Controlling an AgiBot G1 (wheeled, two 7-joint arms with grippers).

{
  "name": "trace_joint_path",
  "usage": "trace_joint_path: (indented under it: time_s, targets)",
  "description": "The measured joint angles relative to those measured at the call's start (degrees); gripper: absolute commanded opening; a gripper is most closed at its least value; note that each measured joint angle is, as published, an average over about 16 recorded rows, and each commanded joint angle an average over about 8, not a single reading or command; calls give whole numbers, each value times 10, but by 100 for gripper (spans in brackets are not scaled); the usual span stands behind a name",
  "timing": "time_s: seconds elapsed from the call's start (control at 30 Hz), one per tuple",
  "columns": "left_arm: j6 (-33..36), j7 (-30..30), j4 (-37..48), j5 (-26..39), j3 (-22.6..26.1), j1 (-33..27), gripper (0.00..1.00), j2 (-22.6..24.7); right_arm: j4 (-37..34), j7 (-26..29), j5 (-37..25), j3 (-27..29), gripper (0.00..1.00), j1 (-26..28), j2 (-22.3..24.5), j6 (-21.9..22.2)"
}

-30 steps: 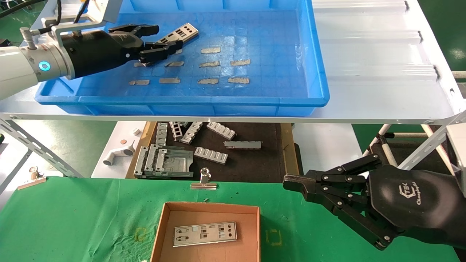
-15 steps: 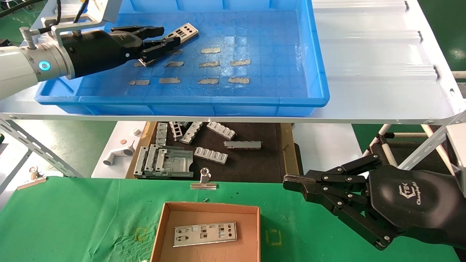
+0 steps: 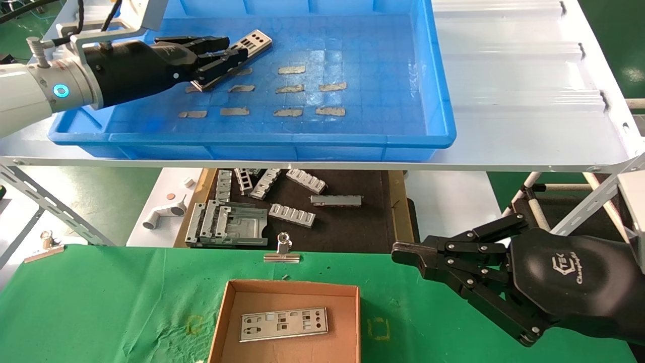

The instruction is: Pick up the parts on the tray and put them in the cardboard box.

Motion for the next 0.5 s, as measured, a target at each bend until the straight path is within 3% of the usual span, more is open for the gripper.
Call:
trace_joint_path:
  time_s: [0.5]
  targets:
    - [78, 4, -18, -9, -6, -22, 0, -23, 0, 0, 0, 0, 0, 0, 0, 0]
